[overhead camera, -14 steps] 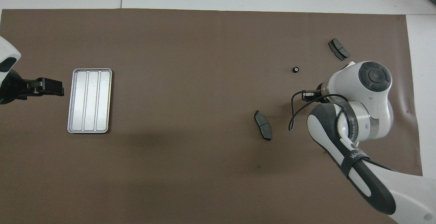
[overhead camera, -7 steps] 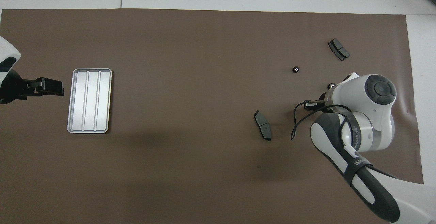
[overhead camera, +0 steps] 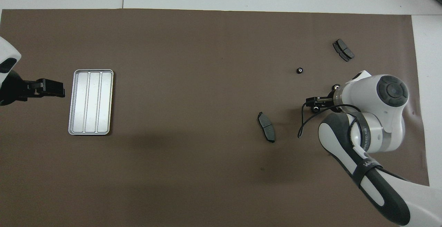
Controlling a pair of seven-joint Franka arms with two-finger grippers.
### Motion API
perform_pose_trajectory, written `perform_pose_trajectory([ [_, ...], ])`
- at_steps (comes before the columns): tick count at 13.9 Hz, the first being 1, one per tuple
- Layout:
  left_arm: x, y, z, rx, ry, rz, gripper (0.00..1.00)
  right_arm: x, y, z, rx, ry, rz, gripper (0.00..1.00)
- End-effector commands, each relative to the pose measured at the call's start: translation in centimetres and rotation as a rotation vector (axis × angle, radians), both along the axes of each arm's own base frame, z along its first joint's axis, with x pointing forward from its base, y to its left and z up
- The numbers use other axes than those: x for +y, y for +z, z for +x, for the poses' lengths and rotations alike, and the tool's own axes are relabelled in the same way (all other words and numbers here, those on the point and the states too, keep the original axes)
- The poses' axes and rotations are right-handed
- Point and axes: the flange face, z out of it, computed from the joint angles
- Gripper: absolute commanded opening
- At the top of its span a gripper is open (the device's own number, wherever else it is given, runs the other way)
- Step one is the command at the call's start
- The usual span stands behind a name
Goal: Place bearing gear from tray to pile
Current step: 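Carry the third bearing beside the others and release it with the right gripper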
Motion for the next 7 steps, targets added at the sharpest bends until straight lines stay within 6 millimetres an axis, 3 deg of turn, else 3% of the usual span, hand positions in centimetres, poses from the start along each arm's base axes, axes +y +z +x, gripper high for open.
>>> perform_pose_trajectory([
  [1,0.2,0.0,-0.5,0.003,0.01,0.014,1.0,-1.6,4.7,1.7,-0.026,-0.045,0.02,1.0],
  [4,0.2,0.0,-0.5,0.003,0.01,0.014,1.0,-4.4,11.4,3.1,-0.026,-0.084,0.022,1.0],
  [7,0.2,0.0,-0.5,0.003,0.01,0.014,1.0,-5.3,17.6,1.9,-0.022,-0.092,0.031,1.0],
])
